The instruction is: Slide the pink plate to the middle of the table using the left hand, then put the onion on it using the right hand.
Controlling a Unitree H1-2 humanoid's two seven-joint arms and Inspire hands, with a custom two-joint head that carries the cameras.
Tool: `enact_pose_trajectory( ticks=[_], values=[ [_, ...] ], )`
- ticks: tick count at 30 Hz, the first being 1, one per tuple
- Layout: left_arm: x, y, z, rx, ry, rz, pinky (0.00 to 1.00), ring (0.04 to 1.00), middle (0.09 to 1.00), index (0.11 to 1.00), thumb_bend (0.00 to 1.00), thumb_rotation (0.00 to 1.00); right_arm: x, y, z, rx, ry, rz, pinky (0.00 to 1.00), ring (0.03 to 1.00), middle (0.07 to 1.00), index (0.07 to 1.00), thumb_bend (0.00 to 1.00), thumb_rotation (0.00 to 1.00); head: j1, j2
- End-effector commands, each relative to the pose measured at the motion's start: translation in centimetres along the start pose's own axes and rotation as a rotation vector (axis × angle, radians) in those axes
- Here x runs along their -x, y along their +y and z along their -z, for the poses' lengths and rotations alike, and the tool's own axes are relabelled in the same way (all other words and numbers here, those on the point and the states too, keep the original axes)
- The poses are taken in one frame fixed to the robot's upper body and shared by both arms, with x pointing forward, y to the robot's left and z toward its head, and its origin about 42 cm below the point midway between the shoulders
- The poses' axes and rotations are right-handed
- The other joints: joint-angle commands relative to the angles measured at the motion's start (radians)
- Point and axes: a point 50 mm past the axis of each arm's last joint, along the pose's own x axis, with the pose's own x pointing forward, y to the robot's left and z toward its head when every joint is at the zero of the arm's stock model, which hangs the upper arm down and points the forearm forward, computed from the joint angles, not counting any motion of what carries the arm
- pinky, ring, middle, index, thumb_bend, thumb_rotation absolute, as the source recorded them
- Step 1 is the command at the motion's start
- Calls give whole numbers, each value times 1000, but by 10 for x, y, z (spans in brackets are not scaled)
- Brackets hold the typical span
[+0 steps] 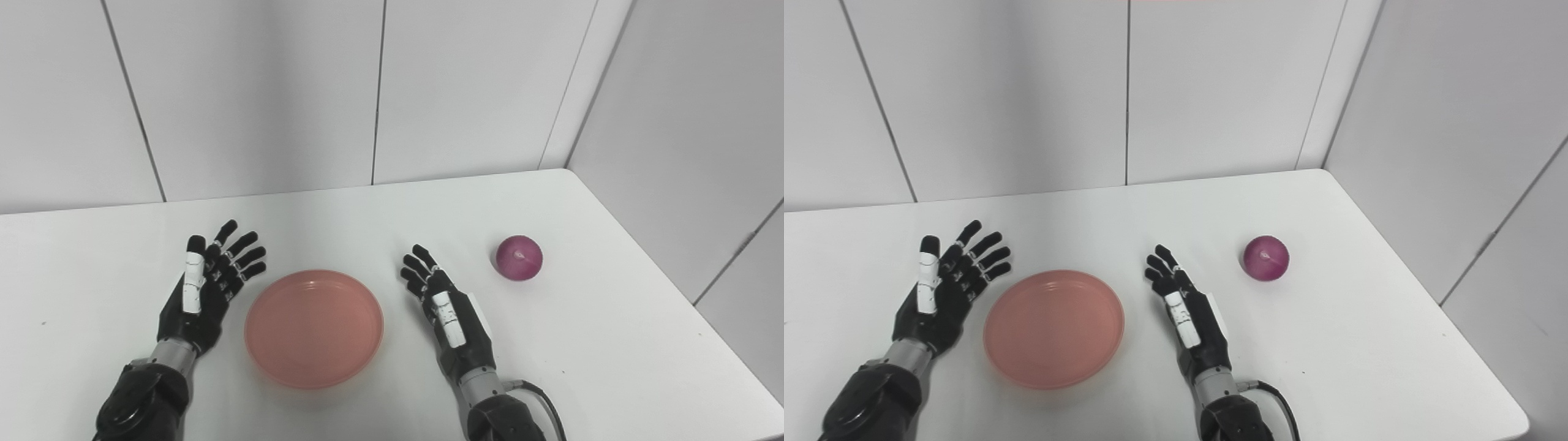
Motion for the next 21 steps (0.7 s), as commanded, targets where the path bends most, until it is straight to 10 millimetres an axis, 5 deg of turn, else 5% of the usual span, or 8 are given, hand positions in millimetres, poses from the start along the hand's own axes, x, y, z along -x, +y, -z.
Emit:
enact_pose_trajectory(
  ticks=[1, 8, 16, 21],
  values=[
    [10, 17, 20, 1, 114, -48, 826, 834, 877, 949, 858, 935, -13, -18, -29, 69, -96, 6, 852, 867, 901, 937, 981, 822, -4, -5],
    [10, 20, 22, 7, 114, -59, 849, 842, 881, 954, 847, 938, -29, -52, -82, 234, -191, 42, 676, 809, 874, 929, 1000, 695, -14, -17],
    [10, 23, 24, 9, 112, -59, 860, 848, 886, 959, 850, 936, -49, -88, -139, 480, -287, 47, 646, 750, 849, 904, 1000, 565, -18, -24],
    [11, 24, 25, 6, 109, -54, 862, 852, 886, 961, 844, 945, -59, -96, -163, 571, -309, 16, 615, 738, 839, 886, 1000, 398, -18, -24]
  ],
)
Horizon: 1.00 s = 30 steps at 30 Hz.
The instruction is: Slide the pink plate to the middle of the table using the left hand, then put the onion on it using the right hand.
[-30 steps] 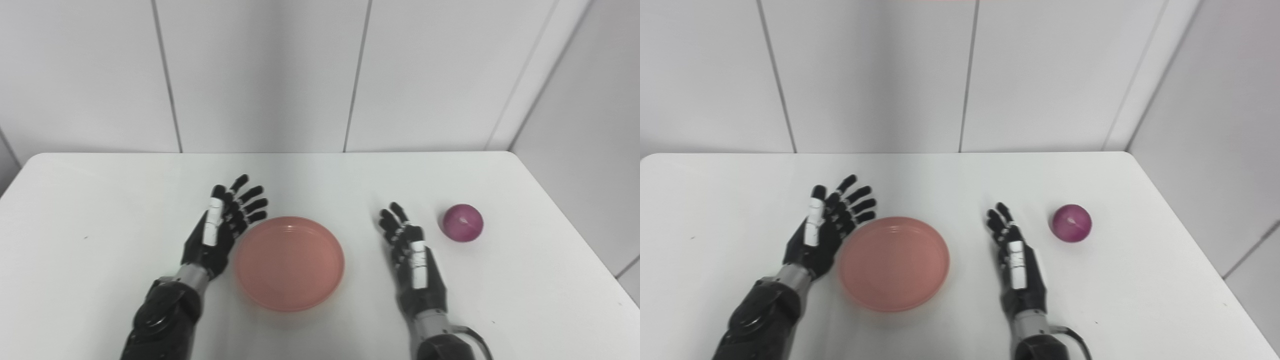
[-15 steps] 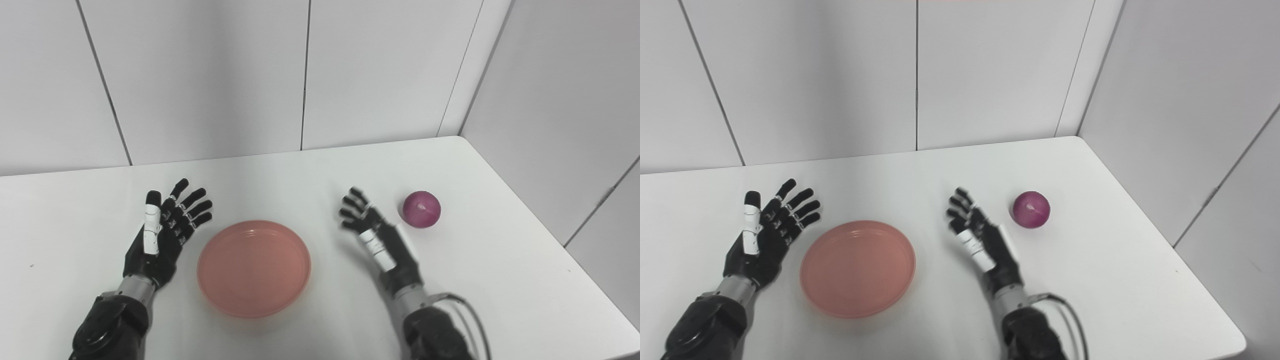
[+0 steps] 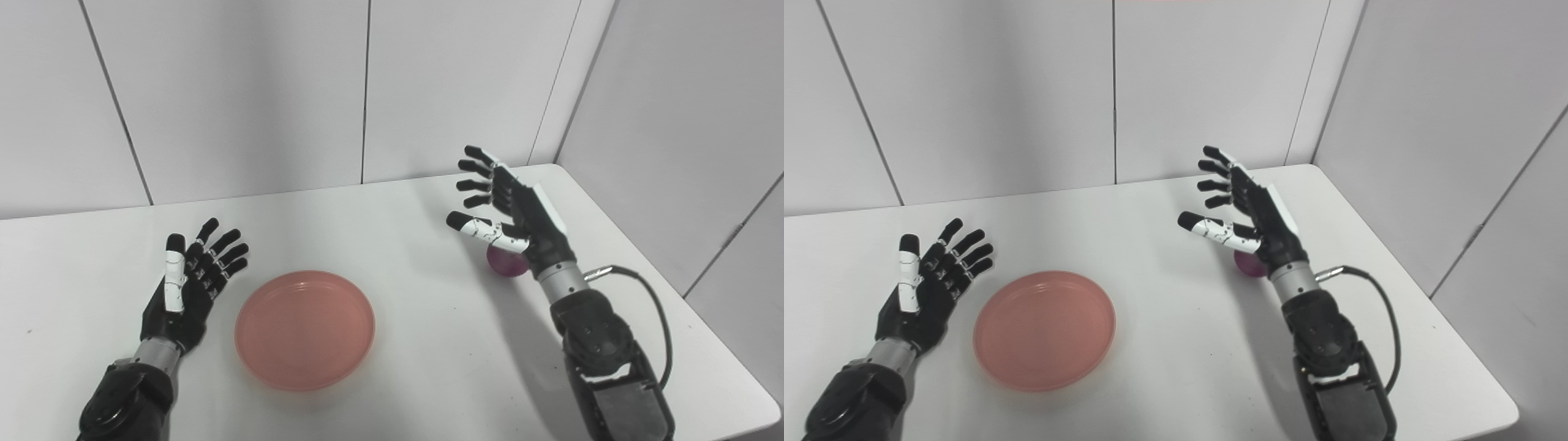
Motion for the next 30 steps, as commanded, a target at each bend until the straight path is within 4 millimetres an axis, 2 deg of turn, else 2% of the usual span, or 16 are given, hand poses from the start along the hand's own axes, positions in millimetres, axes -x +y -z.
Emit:
enact_pose_trajectory(
  ticks=[1, 6, 8, 10, 14, 19, 23, 30],
  values=[
    [14, 12, 27, 17, 117, -48, 867, 858, 889, 963, 843, 945, -19, -14, -29, 62, -87, -8, 616, 746, 848, 880, 1000, 347, -3, -4],
    [14, 11, 29, 20, 119, -55, 862, 849, 879, 954, 843, 944, -38, -27, -47, 258, -129, -80, 617, 777, 874, 894, 1000, 263, 1, -6],
    [14, 11, 29, 15, 117, -53, 855, 847, 876, 954, 837, 952, -47, -34, -55, 406, -144, -117, 621, 778, 883, 898, 1000, 233, 2, -6],
    [14, 12, 29, 18, 116, -52, 854, 846, 878, 958, 838, 953, -57, -40, -63, 565, -137, -155, 665, 784, 887, 896, 1000, 194, 2, -5],
    [15, 12, 29, 33, 116, -58, 850, 843, 878, 955, 856, 933, -76, -50, -79, 818, -96, -244, 694, 842, 898, 873, 1000, 118, 3, -6],
    [15, 12, 30, 22, 118, -59, 838, 839, 871, 954, 837, 945, -94, -58, -89, 939, -68, -334, 644, 828, 893, 861, 1000, 163, 6, -5],
    [16, 12, 31, 30, 120, -56, 849, 839, 875, 959, 844, 941, -106, -62, -94, 1007, -23, -400, 624, 805, 874, 838, 1000, 149, 8, -3],
    [16, 12, 31, 24, 118, -56, 843, 841, 870, 959, 850, 944, -119, -65, -90, 1083, 101, -494, 669, 821, 857, 833, 1000, 177, 9, -3]
  ],
)
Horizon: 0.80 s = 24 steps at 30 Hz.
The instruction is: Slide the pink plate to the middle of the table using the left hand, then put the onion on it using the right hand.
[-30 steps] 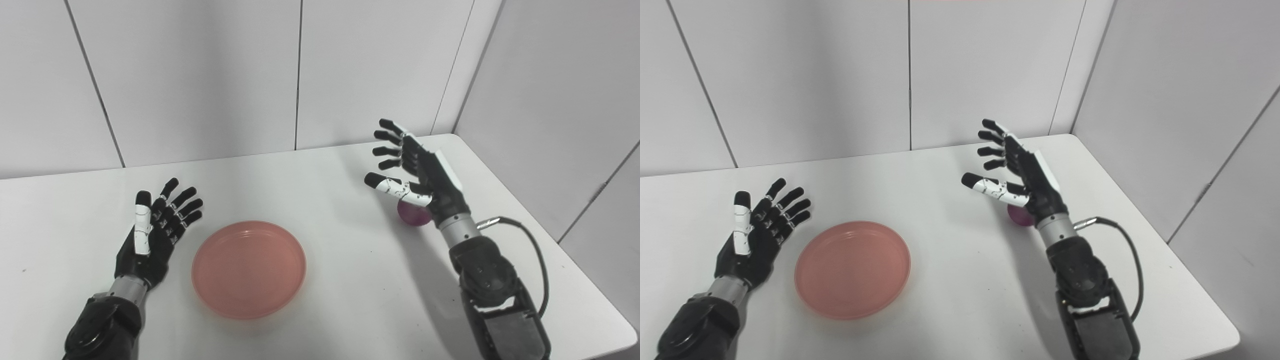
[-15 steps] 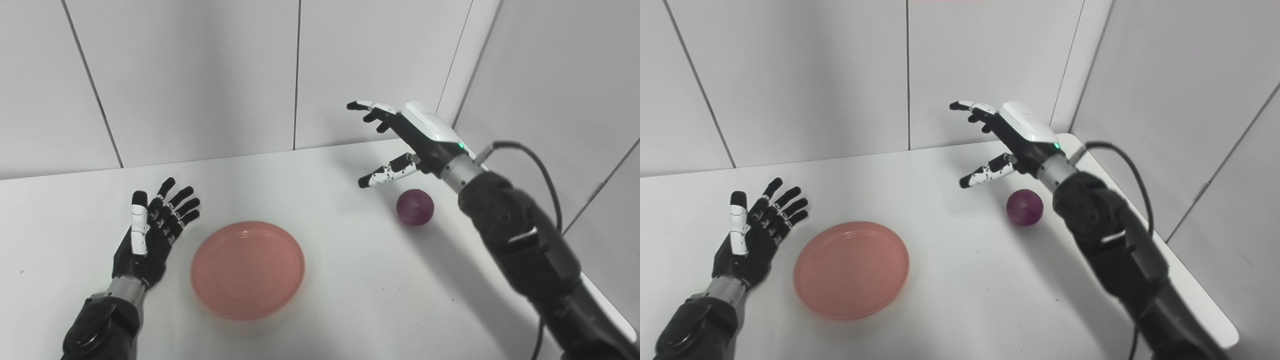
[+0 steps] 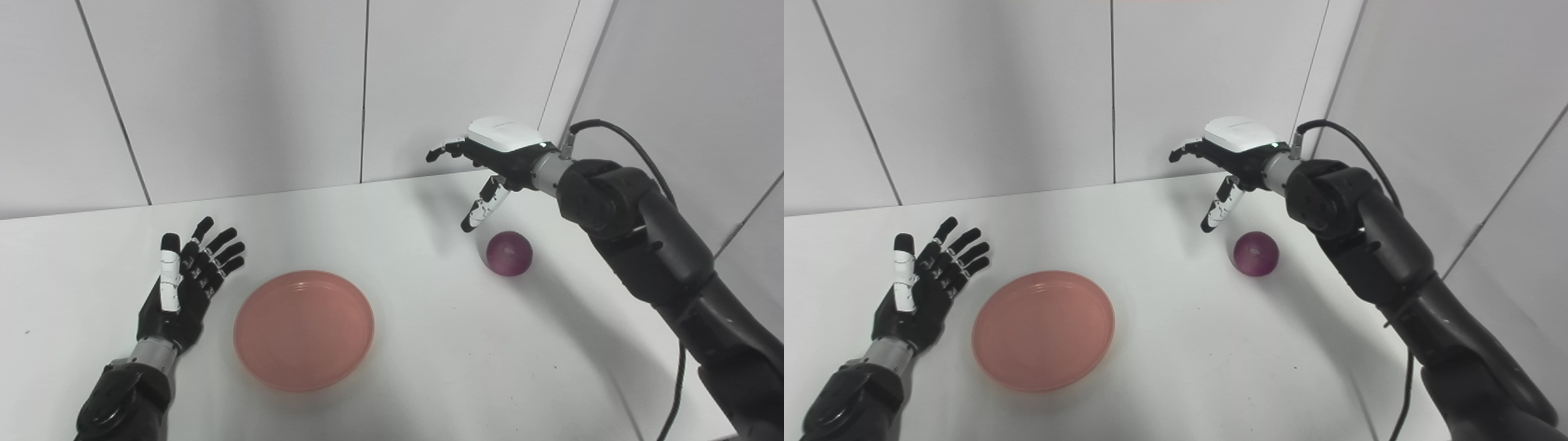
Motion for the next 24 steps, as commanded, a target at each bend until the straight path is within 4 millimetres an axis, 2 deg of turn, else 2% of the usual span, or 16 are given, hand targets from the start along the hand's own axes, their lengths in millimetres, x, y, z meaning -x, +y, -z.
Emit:
enact_pose_trajectory(
  ticks=[1, 6, 15, 24],
  values=[
    [17, 10, 31, 15, 126, -50, 843, 841, 870, 959, 849, 944, 3, -33, 7, 25, 58, 25, 670, 821, 857, 834, 1000, 178, 1, 0],
    [17, 9, 31, 19, 126, -48, 844, 844, 871, 960, 848, 943, -2, -28, 12, -10, 119, -73, 655, 825, 887, 849, 1000, 187, 1, 0],
    [17, 10, 29, 13, 129, -48, 844, 849, 875, 962, 840, 950, -7, -18, 31, -91, 224, -220, 736, 871, 921, 867, 1000, 163, 3, 2],
    [15, 10, 26, 10, 128, -51, 848, 838, 861, 952, 842, 942, -7, -2, 42, -71, 293, -314, 701, 876, 924, 875, 1000, 189, 1, 3]
  ],
)
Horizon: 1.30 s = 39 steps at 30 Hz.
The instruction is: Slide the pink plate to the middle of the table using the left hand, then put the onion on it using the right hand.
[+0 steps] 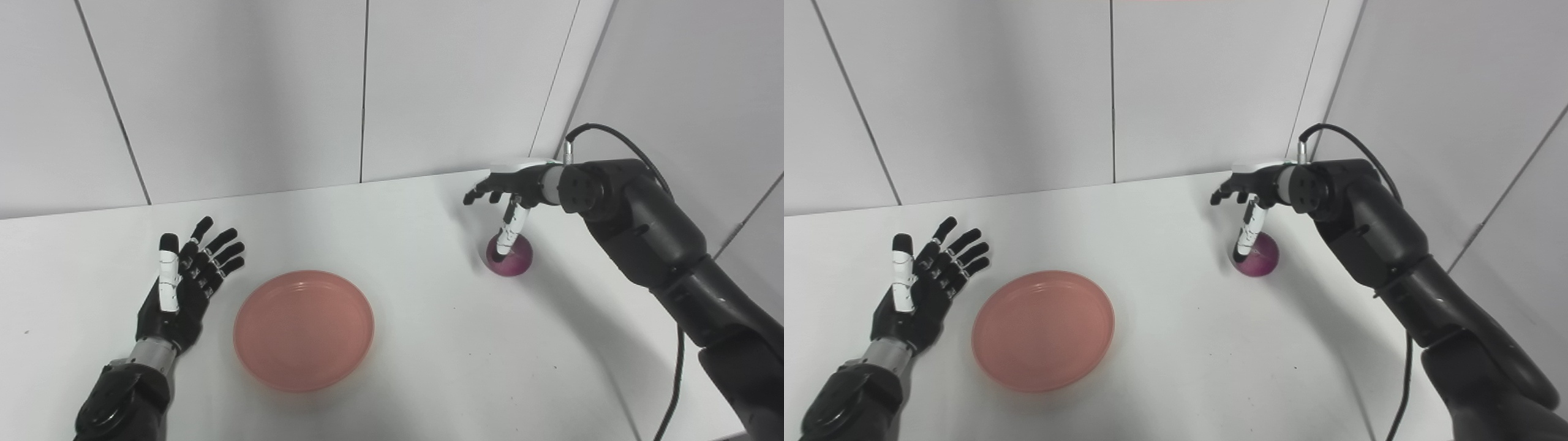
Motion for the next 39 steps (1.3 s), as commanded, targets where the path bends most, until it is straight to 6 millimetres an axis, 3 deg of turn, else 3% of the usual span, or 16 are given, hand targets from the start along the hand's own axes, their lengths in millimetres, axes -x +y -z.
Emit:
enact_pose_trajectory(
  ticks=[1, 23, 31, 39],
  values=[
    [14, 11, 27, 12, 131, -51, 847, 838, 861, 952, 843, 942, 12, -23, 8, 9, 42, 64, 698, 874, 921, 874, 1000, 190, 1, 1],
    [16, 10, 28, 5, 135, -47, 824, 833, 861, 950, 837, 948, -8, 19, 12, 108, 73, 11, 630, 834, 921, 862, 1000, 188, 9, 10],
    [18, 12, 30, 16, 141, -49, 831, 837, 871, 960, 843, 942, -14, 34, 16, 94, 93, -2, 699, 911, 922, 873, 1000, 168, 11, 13],
    [18, 9, 29, 10, 139, -40, 828, 841, 876, 967, 834, 956, -13, 35, 15, 89, 93, -1, 700, 899, 938, 868, 1000, 169, 10, 14]
  ],
)
